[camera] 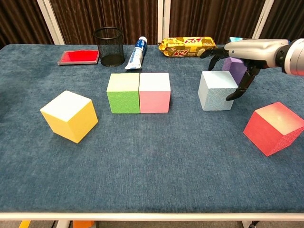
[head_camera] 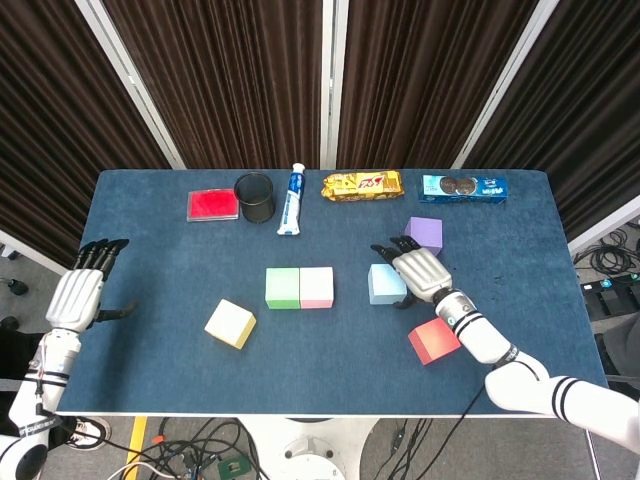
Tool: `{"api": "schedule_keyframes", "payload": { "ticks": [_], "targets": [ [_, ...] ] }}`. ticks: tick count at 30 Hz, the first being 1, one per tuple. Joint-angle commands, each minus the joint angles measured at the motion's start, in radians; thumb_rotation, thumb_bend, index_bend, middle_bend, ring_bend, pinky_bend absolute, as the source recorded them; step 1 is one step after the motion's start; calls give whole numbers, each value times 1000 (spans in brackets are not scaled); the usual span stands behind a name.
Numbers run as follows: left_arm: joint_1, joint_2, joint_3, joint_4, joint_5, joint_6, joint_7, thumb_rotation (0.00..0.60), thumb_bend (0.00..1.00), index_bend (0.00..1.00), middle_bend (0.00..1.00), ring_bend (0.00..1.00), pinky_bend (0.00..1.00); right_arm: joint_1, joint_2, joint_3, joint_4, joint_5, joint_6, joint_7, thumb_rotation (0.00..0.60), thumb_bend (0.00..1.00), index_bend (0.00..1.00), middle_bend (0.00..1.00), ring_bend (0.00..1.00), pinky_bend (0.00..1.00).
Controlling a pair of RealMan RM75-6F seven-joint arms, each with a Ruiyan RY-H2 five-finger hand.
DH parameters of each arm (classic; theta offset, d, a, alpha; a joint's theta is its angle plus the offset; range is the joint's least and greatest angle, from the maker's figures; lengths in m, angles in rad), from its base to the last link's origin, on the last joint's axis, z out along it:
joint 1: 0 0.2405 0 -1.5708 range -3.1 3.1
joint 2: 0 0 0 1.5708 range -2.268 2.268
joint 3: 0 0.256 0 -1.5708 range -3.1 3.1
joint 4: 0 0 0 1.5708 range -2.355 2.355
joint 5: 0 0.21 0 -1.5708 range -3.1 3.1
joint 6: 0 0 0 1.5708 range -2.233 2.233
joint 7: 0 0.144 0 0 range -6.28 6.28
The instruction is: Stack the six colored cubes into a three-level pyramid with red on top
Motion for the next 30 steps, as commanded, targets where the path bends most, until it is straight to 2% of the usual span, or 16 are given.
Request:
{"api": "schedule_keyframes", "payload": {
  "ticks": [1, 5, 9, 17, 22, 30],
  "targets": [
    [2, -4, 0, 5, -2, -4, -4, 600, 176, 76, 75, 0, 47, 2, -12, -2, 12, -9, 15, 4, 600, 38, 0, 252, 0, 0],
    [3, -5, 0, 11, -1, -10, -12, 600, 176, 76, 76, 0, 47, -3, -26, 5, 19, -16, 63, -1, 600, 85, 0, 433, 0, 0],
    [5, -4, -3, 16, -2, -12, -19, 600, 176, 77, 75, 0, 47, 6, -17, 18, 2, -16, 78, -5, 600, 120, 0, 504, 0, 0],
    [15, 2, -6, 17, 2, -4, -40, 600, 176, 78, 75, 0, 47, 52, -7, 34, -36, 12, 40, -37, 600, 148, 0, 517, 0, 0],
    [16, 6, -6, 18, 8, -8, -56, 600, 177, 78, 76, 0, 47, 83, -29, 20, -23, 28, 3, -62, 600, 152, 0, 517, 0, 0],
    [12, 6, -6, 31, 15, -18, -65, 600, 176, 78, 76, 0, 47, 107, -66, 27, -5, 70, 8, -86, 600, 167, 0, 520, 0, 0]
  ]
}}
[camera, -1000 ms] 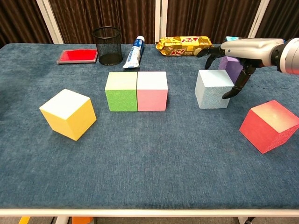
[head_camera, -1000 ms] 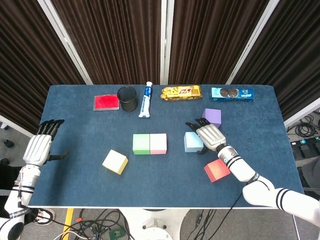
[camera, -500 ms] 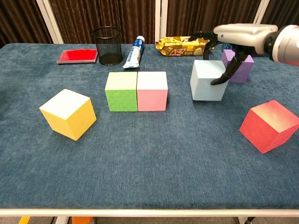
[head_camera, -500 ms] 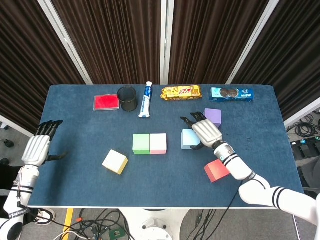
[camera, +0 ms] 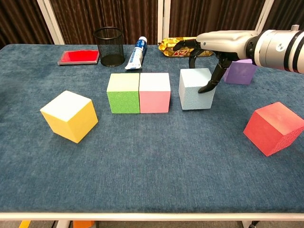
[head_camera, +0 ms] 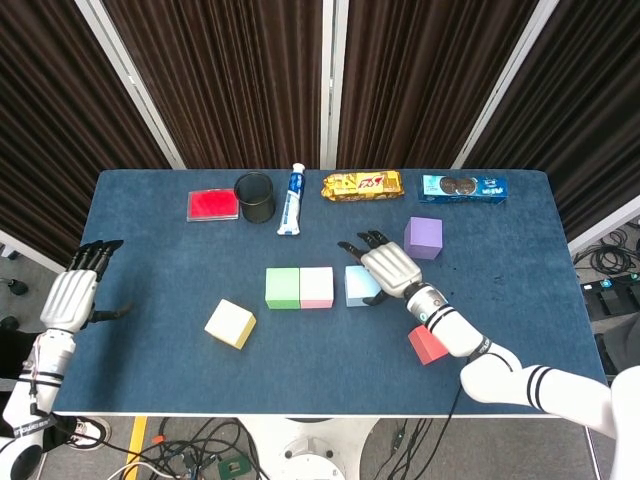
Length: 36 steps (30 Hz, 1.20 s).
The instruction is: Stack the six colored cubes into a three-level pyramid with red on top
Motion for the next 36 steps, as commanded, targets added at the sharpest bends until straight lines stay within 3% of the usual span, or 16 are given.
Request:
{"api": "schedule_keyframes", "payload": {
  "ticks": [1, 16, 36],
  "targets": [
    [-1, -1, 0, 5, 1, -3, -5, 600, 176, 78, 76, 0, 47, 12, -15, 4, 6, 35, -1, -23, 600, 168, 0, 521, 0, 0],
    [-3, 2, 3, 38, 24, -12, -67, 600, 177, 79, 75, 0, 47, 43, -55, 7, 13, 127, 2, -53, 600, 169, 0, 524, 0, 0],
    [-6, -4, 7, 42, 25, -22, -59, 600, 177, 78, 75, 0, 47, 68, -66, -10, 19, 159, -2, -69, 600, 188, 0, 527, 0, 0]
  ]
}}
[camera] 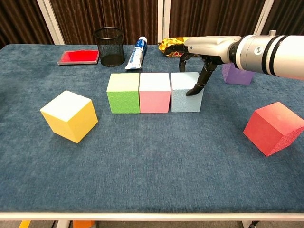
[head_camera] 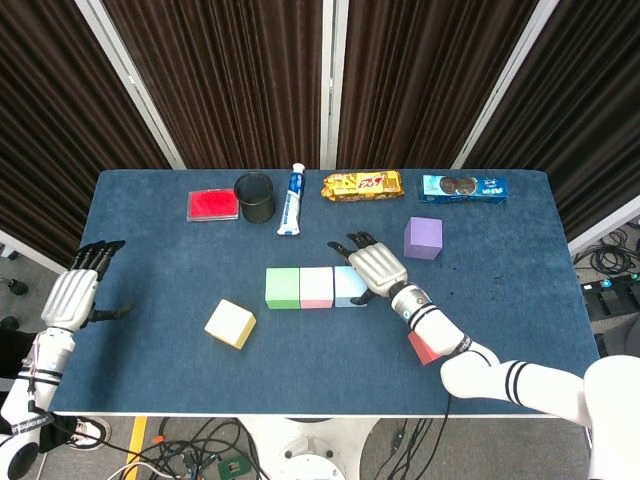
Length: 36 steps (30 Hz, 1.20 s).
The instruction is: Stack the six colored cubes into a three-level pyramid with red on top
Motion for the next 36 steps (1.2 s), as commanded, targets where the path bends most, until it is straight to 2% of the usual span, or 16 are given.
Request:
{"api": "schedule_keyframes", "payload": {
  "ticks": [1, 36],
  "targets": [
    [1, -1, 3, 1, 0, -3, 1, 600, 177, 79, 75, 0, 47, 2, -2, 1, -1, 4, 4, 0, 600, 188, 0, 528, 0, 0],
    [-1, -2, 8, 0, 4, -10, 4, 600, 177, 78, 75, 0, 47, 11, -6, -8, -8, 14, 13, 14, 600, 206, 0, 535, 11, 0]
  ]
}}
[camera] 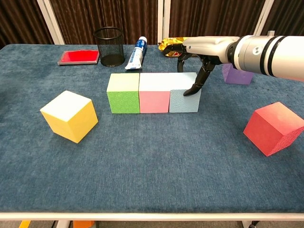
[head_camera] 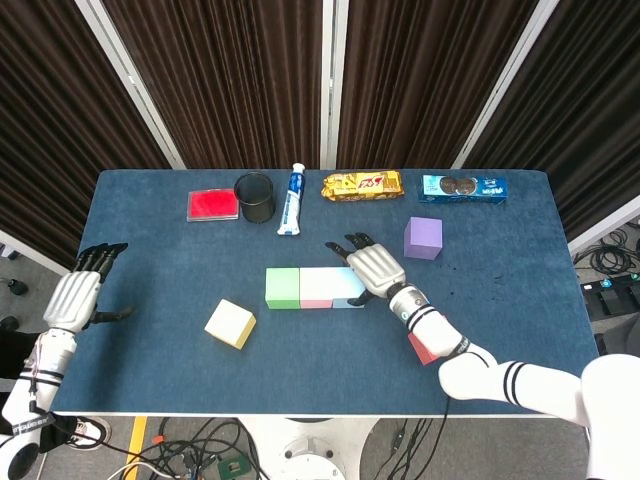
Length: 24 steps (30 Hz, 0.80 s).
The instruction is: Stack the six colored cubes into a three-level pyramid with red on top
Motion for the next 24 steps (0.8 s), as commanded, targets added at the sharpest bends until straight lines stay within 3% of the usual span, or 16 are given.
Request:
{"api": "schedule_keyframes", "payload": {
  "ticks": [1, 24],
  "targets": [
    [1, -1, 1, 0, 0, 0, 1, 600, 177, 78, 75, 0, 47, 2, -3, -1, 4, 0, -1, 0, 600, 207, 0, 535, 11, 0],
    [1, -3, 2, 12, 1, -4, -9, 600, 177, 79, 75, 0, 47, 15, -26, -4, 30, 6, -6, -8, 600, 209, 0, 535, 11, 0]
  ]
}}
